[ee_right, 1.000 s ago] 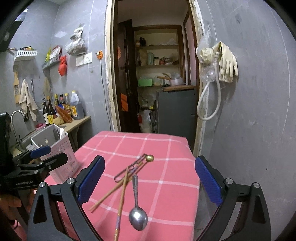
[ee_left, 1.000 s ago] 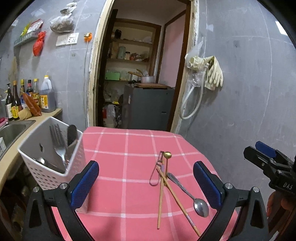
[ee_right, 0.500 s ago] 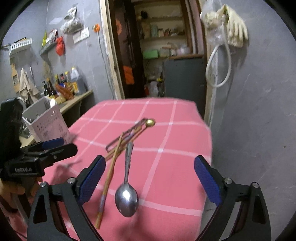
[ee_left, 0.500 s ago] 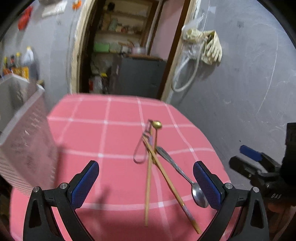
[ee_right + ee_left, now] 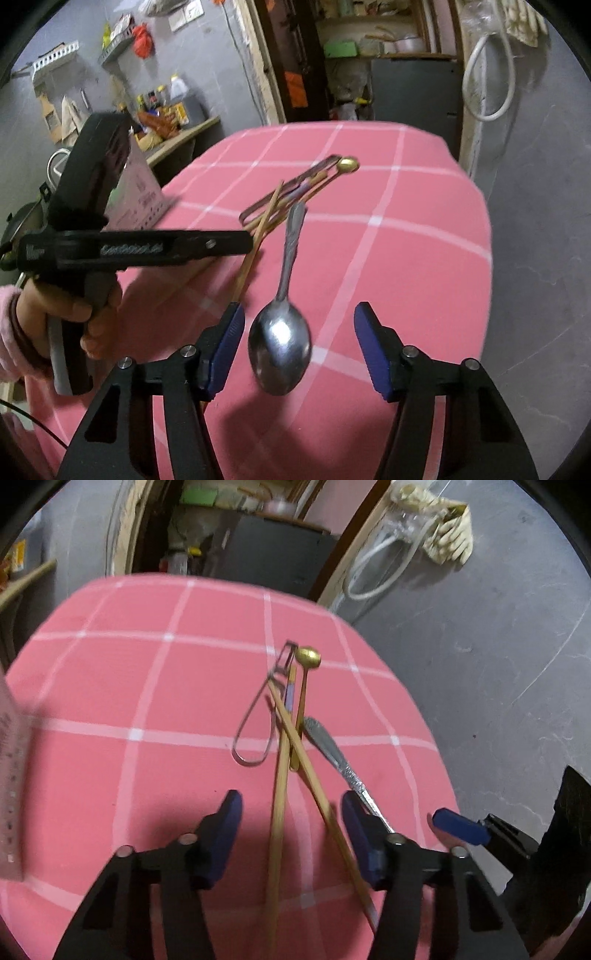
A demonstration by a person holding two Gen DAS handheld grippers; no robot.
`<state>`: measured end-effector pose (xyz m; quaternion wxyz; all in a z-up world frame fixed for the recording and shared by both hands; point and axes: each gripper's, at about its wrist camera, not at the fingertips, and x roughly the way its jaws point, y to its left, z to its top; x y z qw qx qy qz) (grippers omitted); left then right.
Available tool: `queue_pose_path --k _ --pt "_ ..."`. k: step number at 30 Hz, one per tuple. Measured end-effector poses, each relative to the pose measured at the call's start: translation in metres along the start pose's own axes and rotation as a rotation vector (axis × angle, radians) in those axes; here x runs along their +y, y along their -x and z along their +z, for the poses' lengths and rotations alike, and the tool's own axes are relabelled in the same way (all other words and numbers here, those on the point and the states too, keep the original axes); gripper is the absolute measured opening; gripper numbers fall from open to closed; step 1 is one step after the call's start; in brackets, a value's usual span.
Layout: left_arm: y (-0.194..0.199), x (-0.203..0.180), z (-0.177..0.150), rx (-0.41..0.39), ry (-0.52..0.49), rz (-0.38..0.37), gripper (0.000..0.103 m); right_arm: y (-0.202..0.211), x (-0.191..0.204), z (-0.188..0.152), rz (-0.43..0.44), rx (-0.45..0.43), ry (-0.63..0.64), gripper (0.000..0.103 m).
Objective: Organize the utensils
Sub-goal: 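Close the left tool on a wooden chopstick while the right tool grasps the silver spoon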
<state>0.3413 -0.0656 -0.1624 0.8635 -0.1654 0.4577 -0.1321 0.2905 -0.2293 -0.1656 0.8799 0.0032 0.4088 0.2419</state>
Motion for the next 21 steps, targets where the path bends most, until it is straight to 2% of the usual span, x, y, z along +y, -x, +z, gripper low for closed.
queue_pose_path --k 5,6,10,14,21 --pt "-0.010 -0.007 0.007 0.040 -0.027 0.012 0.039 -0.008 0.009 -0.001 -0.043 0.032 0.026 0.051" --pt "-0.012 -0.009 0.009 0.047 -0.034 0.016 0.033 -0.010 0.012 -0.001 -0.062 0.041 0.037 0.050" --pt "-0.018 -0.012 0.013 0.080 -0.045 0.011 0.024 -0.006 0.010 0.001 -0.108 0.055 0.026 0.031" --pt "-0.018 -0.017 0.016 0.105 -0.068 0.011 0.014 0.002 0.002 -0.003 -0.102 0.071 -0.049 0.026" --pt "0.000 -0.004 0.008 0.169 -0.043 0.000 0.013 0.014 0.003 -0.017 -0.108 0.113 -0.141 0.019"
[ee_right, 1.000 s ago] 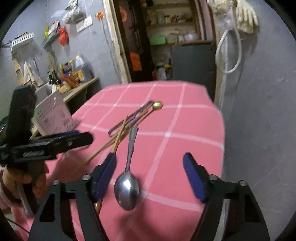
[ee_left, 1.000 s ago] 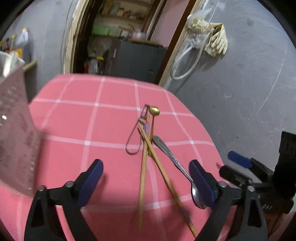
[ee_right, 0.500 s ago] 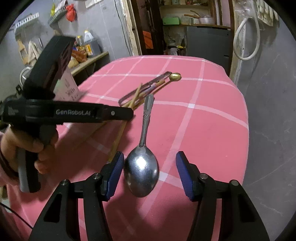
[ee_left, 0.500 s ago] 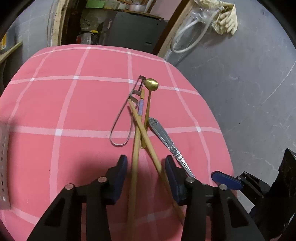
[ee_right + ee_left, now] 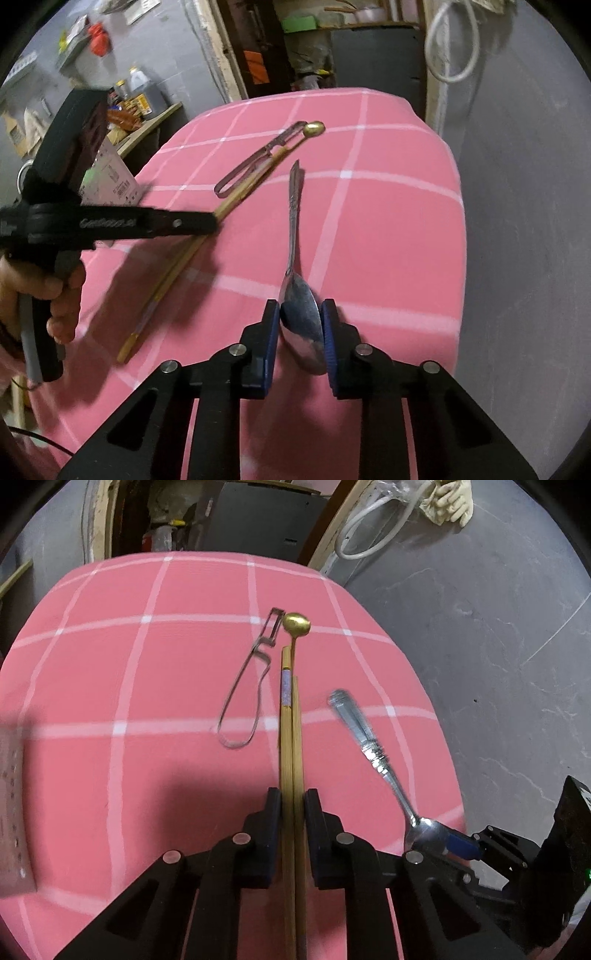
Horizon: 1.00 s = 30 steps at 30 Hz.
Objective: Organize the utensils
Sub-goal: 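Close the left tool on a wooden chopstick while the right tool grasps the silver spoon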
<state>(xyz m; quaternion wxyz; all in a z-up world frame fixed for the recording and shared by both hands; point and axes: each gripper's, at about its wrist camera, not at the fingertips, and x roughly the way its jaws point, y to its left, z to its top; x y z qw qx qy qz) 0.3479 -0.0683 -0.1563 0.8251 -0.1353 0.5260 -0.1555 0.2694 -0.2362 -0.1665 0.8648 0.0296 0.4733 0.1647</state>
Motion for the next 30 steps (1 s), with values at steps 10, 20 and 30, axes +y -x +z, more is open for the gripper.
queue_pose_path --k 10,20,30 --pt "0.029 0.006 -0.065 0.092 0.009 -0.025 0.013 0.009 0.009 -0.037 0.068 0.074 -0.089 0.014" --pt "0.038 0.006 -0.076 0.107 -0.017 -0.032 0.015 -0.002 -0.006 -0.002 0.115 0.068 -0.085 0.026" --pt "0.026 0.002 -0.057 0.122 -0.059 -0.006 0.015 -0.007 -0.004 0.022 0.114 0.127 0.025 0.029"
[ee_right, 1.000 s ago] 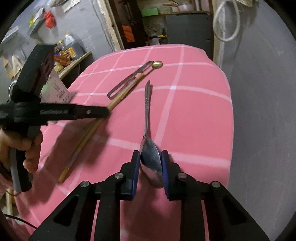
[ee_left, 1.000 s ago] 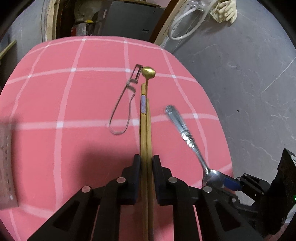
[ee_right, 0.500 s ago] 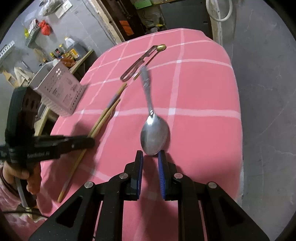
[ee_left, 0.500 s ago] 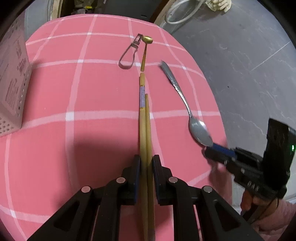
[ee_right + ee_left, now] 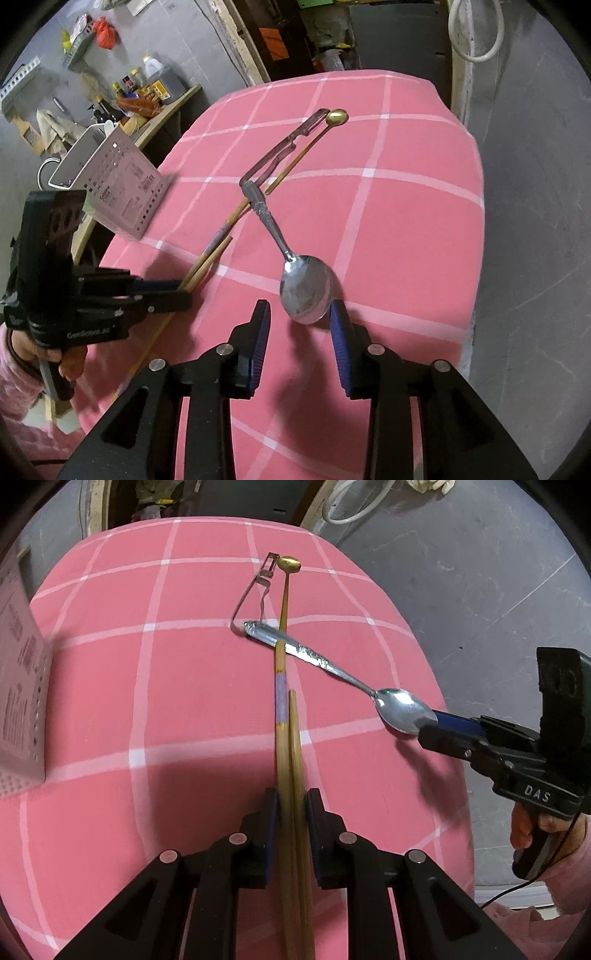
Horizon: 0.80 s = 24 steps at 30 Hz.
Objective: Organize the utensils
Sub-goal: 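Close the left tool on a wooden chopstick while the right tool grasps the silver spoon, then lift the chopstick with the left tool while the right tool lifts the spoon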
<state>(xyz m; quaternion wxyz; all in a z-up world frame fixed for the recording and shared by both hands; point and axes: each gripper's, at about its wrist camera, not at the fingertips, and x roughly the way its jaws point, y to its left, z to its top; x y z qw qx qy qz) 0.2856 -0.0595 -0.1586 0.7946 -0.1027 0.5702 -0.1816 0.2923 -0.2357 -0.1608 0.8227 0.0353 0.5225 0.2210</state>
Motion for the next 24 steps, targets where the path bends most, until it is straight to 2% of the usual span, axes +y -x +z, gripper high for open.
queue_pose_path --k 6,12,15,16,19,22,24 --pt "-0.007 -0.007 0.014 0.006 -0.038 0.017 0.016 0.005 -0.006 0.010 -0.016 0.023 0.038 0.029" --pt "-0.012 -0.020 0.018 0.019 -0.125 0.087 0.016 0.003 -0.010 0.020 -0.021 0.011 0.069 0.029" --pt "-0.012 -0.025 0.016 0.017 -0.146 0.133 0.013 -0.007 -0.007 0.034 -0.005 -0.006 0.109 0.029" --pt "-0.012 -0.025 0.016 0.013 -0.143 0.139 0.008 -0.011 -0.005 0.040 0.007 -0.007 0.125 0.029" --pt "-0.007 -0.012 0.014 0.006 -0.064 0.100 0.007 -0.026 0.003 0.056 0.039 0.009 0.181 0.029" --pt "0.000 0.006 0.008 0.005 0.041 0.035 0.007 -0.042 0.015 0.068 0.074 0.052 0.258 0.029" --pt "0.006 0.015 0.002 0.003 0.090 0.018 0.007 -0.053 0.024 0.076 0.094 0.091 0.304 0.029"
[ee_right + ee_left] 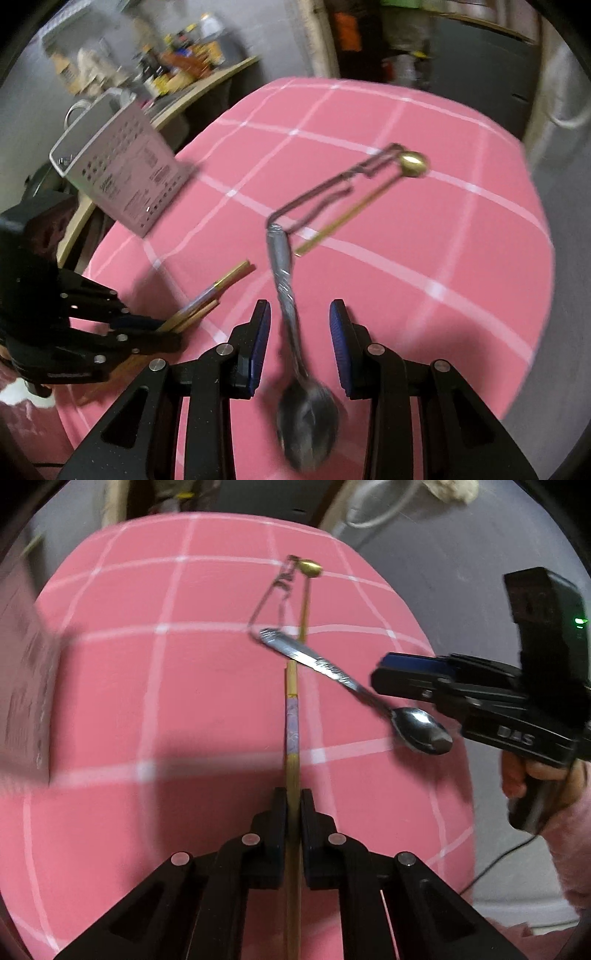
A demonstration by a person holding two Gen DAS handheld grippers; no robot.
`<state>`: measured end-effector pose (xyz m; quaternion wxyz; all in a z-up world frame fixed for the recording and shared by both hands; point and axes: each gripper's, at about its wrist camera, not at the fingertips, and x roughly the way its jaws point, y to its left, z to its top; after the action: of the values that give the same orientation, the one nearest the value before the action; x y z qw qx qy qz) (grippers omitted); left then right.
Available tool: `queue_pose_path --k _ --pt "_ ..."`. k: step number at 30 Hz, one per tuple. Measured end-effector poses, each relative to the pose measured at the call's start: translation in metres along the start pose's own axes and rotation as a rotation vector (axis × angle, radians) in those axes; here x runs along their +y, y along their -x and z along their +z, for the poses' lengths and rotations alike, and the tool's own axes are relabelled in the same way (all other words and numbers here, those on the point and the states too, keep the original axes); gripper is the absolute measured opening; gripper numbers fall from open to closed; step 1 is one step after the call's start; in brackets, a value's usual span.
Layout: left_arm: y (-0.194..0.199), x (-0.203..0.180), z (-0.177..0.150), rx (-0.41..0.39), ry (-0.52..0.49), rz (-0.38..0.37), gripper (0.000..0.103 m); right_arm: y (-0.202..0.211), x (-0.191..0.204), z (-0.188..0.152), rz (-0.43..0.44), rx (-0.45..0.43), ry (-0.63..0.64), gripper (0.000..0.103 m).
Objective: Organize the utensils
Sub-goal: 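Lift the chopstick with the left tool while the right tool lifts the spoon, then carry the chopstick and spoon over the white caddy and open both tools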
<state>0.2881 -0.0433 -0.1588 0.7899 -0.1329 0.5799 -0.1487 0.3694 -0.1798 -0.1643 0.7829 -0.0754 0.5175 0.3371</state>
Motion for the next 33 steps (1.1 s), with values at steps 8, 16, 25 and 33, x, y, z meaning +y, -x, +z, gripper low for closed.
queue_pose_path --k 8,16,25,33 --pt "0.006 0.021 -0.023 0.061 0.113 -0.104 0.007 -0.025 0.015 0.032 0.029 0.107 0.100 0.029" --pt "0.002 0.028 -0.018 0.164 0.127 -0.178 0.008 -0.022 0.015 0.031 0.024 0.137 0.037 0.011" --pt "0.007 0.021 -0.019 0.072 0.115 -0.177 0.007 0.054 0.000 -0.011 0.059 -0.064 -0.177 0.001" --pt "0.069 0.015 -0.027 -0.163 0.120 -0.207 0.007 0.120 0.012 -0.060 0.006 -0.319 -0.352 0.001"
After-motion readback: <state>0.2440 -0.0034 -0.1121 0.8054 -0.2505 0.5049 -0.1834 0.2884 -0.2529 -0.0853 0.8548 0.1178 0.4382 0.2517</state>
